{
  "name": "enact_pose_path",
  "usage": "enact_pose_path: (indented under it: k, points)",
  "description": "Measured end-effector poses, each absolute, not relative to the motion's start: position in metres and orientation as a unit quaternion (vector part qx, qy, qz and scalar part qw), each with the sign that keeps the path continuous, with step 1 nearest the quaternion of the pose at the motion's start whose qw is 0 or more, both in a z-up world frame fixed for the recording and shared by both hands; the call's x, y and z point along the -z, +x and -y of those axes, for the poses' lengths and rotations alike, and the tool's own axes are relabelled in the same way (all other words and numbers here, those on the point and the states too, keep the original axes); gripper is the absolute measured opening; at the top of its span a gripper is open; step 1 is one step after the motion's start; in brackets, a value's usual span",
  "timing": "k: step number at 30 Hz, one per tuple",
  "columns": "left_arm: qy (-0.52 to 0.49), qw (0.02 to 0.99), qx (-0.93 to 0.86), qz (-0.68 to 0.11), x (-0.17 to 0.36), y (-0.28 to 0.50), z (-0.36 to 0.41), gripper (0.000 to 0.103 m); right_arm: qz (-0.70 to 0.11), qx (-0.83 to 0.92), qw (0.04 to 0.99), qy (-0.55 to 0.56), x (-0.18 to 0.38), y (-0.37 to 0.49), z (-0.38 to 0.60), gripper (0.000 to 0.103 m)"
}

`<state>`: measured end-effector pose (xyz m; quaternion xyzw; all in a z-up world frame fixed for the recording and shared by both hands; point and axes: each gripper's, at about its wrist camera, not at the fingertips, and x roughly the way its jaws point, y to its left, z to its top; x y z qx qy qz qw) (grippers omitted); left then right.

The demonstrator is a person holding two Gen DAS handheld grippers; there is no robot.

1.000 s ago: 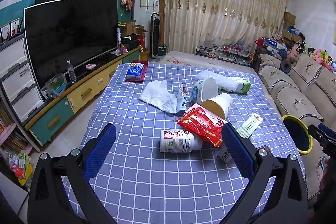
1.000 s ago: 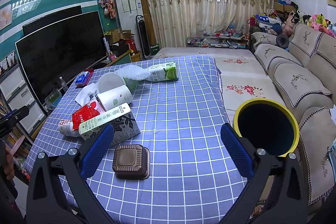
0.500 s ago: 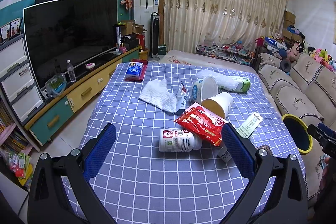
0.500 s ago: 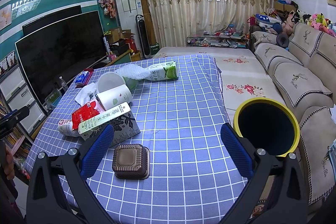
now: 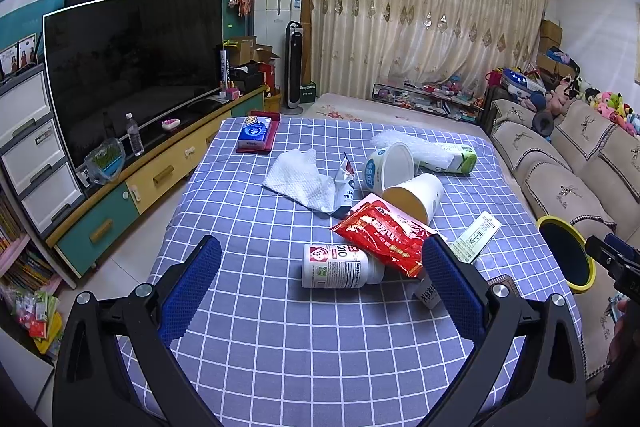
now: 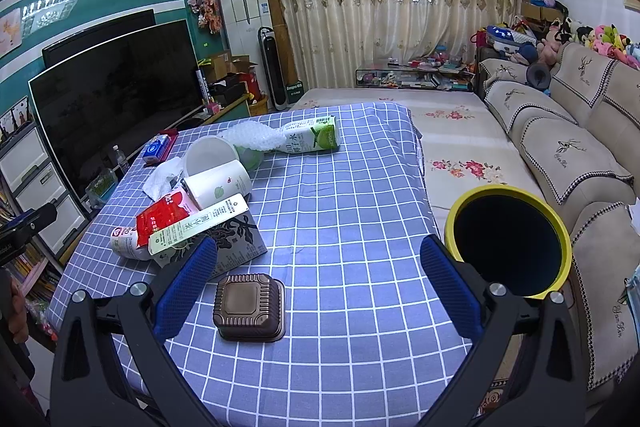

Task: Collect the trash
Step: 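Grasp the dark brown square container with the right gripper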

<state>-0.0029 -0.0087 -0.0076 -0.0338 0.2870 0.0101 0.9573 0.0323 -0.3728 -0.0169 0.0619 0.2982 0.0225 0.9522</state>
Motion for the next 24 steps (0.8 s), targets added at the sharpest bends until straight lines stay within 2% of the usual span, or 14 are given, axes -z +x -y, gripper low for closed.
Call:
enact_pose_path:
  k: [10, 21, 24]
  points:
    - [-0.035, 0.957, -0.011, -0.287, 0.009, -0.003, 0.009, 0.099, -0.303, -0.025, 0.951, 0.062, 0.022, 0.034, 0.372, 0.097]
    - [-0.043, 0.952, -0.012, -0.301, 0.022, 0.009, 0.005, 0.099, -0.355, -0.081, 0.930, 0.044, 0.071, 0.054, 0.329, 0.097]
    - [-0.049, 0.950, -0.011, -0.309, 0.027, 0.016, 0.003, 0.099, -0.364, -0.081, 0.927, 0.041, 0.080, 0.060, 0.323, 0.094]
